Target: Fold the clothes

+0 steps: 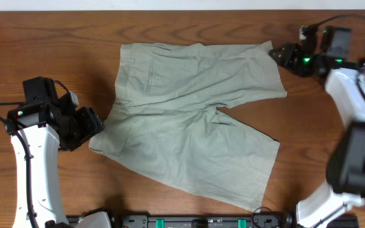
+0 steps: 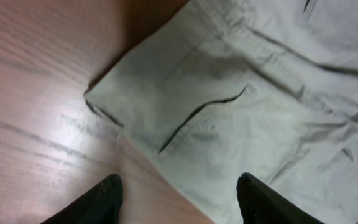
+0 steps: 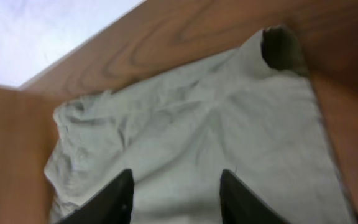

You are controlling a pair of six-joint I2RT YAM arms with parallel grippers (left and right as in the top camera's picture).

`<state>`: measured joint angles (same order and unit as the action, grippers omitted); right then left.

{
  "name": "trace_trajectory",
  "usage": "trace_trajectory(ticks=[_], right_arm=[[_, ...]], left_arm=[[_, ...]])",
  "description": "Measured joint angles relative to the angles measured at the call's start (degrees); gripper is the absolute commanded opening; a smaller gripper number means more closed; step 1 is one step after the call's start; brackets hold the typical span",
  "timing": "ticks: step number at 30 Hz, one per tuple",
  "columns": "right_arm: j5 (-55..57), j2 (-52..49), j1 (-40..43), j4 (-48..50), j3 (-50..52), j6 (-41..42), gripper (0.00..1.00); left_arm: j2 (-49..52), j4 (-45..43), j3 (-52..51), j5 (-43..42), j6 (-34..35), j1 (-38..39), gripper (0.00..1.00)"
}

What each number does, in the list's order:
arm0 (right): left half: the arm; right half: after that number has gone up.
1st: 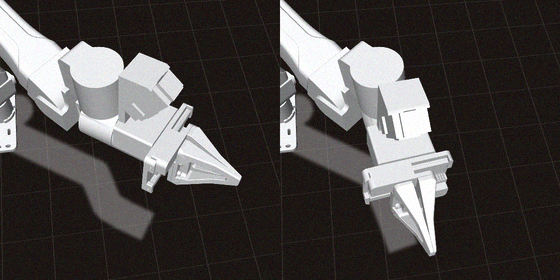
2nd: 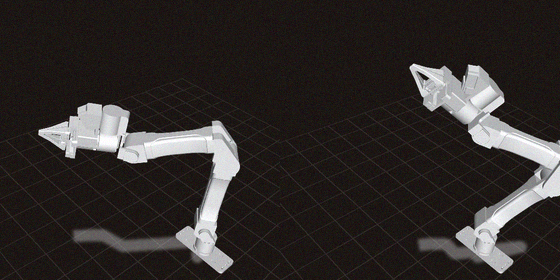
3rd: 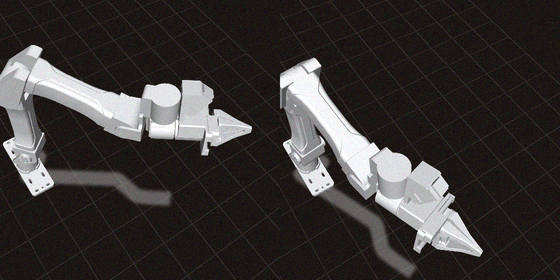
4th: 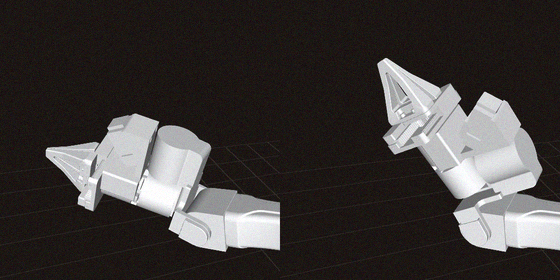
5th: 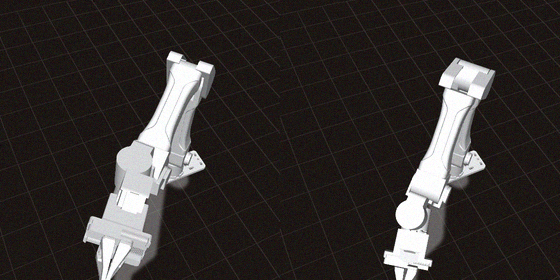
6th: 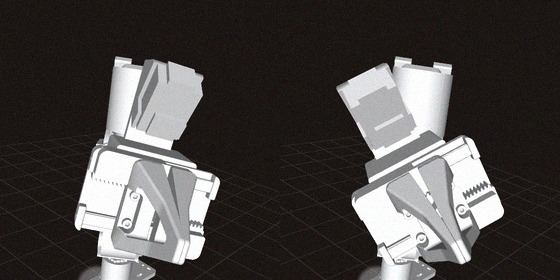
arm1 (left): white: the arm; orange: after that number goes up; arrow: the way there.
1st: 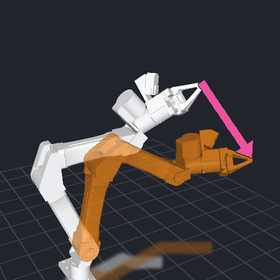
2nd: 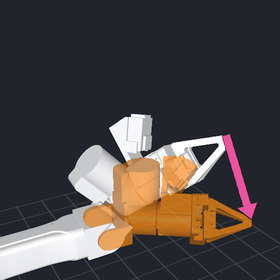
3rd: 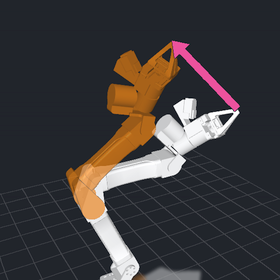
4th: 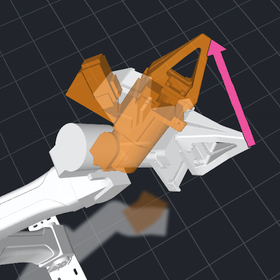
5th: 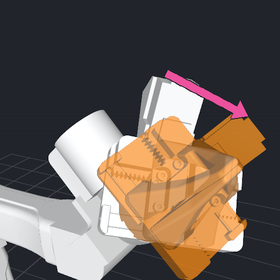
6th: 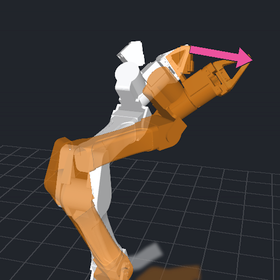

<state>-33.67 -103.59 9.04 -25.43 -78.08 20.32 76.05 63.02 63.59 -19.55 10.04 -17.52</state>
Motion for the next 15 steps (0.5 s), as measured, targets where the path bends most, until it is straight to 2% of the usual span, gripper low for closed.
trace_trajectory(ticks=[4, 9, 12, 15], right_arm=[[7.2, 11.1, -0.3, -15.8, -0.9, -3.0, 0.50], [11.9, 14.0, -0.3, -33.5, -1.2, -4.6, 0.48], [13.3, 12.5, -0.6, -38.9, 0.3, -5.7, 0.49], [14.2, 11.2, -1.6, -40.1, 3.3, -6.6, 0.50]], left_arm=[[0.0, 0.8, 0.0, 0.0, -0.5, 0.0, 0.69], [0.0, 2.4, 0.0, 2.0, -0.4, 0.0, 0.69], [0.3, 3.7, 0.0, 5.3, 0.5, 0.0, 0.69], [1.4, 3.8, -0.2, 7.0, 1.4, -0.3, 0.69]])
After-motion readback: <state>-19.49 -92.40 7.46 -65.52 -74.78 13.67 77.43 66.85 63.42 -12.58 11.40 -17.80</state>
